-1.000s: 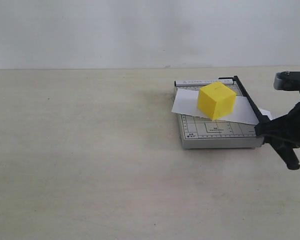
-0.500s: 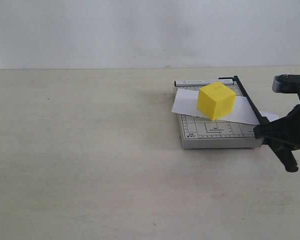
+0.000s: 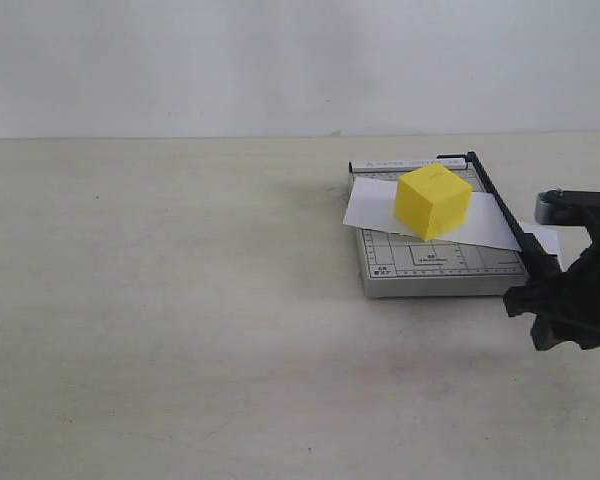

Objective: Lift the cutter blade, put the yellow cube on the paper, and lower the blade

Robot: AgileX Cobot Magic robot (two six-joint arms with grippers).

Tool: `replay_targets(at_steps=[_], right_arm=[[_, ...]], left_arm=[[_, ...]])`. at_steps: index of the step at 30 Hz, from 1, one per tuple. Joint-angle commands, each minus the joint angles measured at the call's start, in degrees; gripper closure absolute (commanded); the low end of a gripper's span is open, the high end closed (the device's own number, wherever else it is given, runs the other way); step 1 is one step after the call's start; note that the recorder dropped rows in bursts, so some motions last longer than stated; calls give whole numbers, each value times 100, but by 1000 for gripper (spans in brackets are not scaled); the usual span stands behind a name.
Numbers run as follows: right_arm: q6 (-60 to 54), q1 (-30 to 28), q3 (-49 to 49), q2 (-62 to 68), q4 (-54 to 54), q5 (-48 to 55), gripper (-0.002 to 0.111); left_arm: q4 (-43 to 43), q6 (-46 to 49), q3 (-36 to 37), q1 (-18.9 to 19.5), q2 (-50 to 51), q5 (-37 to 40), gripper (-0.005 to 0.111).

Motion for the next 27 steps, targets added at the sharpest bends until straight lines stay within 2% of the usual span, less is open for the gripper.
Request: replay_targets(at_steps=[1, 8, 9, 11, 13, 14, 17, 20, 23, 25, 27], right_arm=[[-11, 5, -216, -268, -167, 345, 61], [481, 5, -1164, -1334, -641, 1503, 62], [686, 5, -1249, -1568, -629, 1618, 64], [965, 5, -1203, -2112, -498, 1432, 81], [979, 88, -789, -2871, -329, 431, 103], [979, 204, -459, -3370, -315, -238, 108], [660, 696, 714, -4988, -315, -2009, 108], [606, 1075, 1856, -6606, -315, -2987, 108], [3, 1137, 2780, -7597, -315, -3444, 108], [-674, 1137, 3238, -7937, -315, -3383, 108], [-774, 1137, 3561, -8082, -302, -3123, 108]], left_arm=[[0, 19, 23, -28, -22, -91, 102], [0, 19, 23, -28, -22, -91, 102], [0, 19, 23, -28, -22, -91, 102], [0, 19, 23, -28, -22, -91, 102], [0, 19, 23, -28, -22, -91, 102], [0, 19, 23, -28, -22, -91, 102], [0, 19, 23, -28, -22, -91, 102], [0, 19, 23, -28, -22, -91, 102], [0, 19, 23, -28, -22, -91, 102], [0, 19, 23, -28, -22, -91, 102], [0, 19, 23, -28, -22, -91, 102]])
